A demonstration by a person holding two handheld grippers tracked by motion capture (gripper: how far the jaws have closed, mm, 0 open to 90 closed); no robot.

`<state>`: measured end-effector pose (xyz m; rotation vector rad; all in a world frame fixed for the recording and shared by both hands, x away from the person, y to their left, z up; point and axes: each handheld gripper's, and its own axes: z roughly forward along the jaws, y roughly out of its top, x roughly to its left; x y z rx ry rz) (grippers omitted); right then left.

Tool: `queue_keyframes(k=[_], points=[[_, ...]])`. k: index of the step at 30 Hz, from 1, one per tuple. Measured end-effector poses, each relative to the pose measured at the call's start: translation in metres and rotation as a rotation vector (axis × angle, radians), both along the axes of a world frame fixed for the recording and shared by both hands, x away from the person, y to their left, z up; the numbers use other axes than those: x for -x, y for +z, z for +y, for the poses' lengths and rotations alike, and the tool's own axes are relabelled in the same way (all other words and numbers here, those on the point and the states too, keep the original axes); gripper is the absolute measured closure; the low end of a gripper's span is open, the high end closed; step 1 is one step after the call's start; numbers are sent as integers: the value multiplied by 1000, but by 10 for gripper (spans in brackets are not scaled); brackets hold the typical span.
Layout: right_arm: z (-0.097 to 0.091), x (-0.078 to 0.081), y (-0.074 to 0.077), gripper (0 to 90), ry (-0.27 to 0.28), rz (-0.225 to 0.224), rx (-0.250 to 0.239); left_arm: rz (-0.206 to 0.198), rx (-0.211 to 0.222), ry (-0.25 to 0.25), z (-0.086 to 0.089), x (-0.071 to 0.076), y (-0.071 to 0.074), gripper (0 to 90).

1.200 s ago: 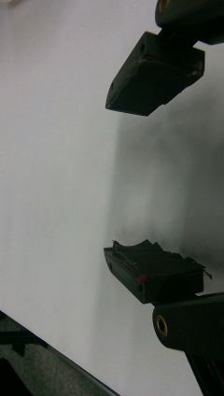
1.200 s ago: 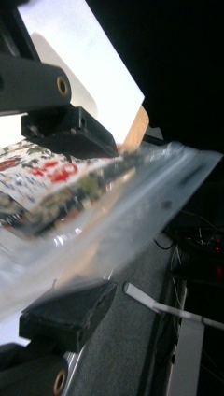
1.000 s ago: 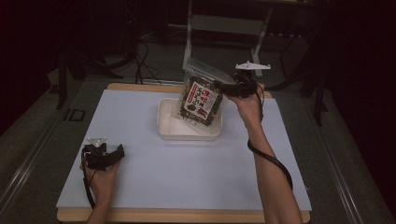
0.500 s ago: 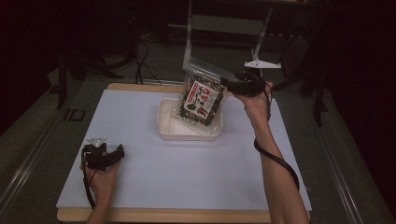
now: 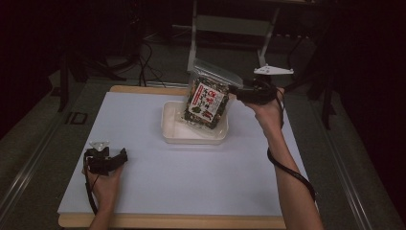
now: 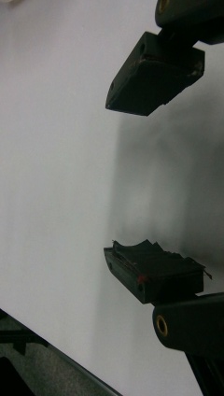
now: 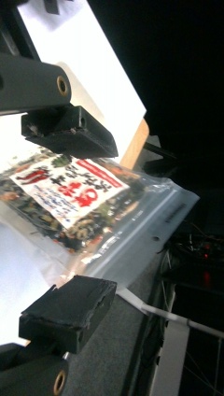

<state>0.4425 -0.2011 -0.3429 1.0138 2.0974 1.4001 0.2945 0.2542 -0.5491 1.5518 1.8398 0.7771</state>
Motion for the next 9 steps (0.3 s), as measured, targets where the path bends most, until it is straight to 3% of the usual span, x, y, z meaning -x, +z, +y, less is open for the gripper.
queue_keyframes(k=[9], points=[[-9,18,-9,299,25,45,9,0,-4,0,-1,-1,0,248]])
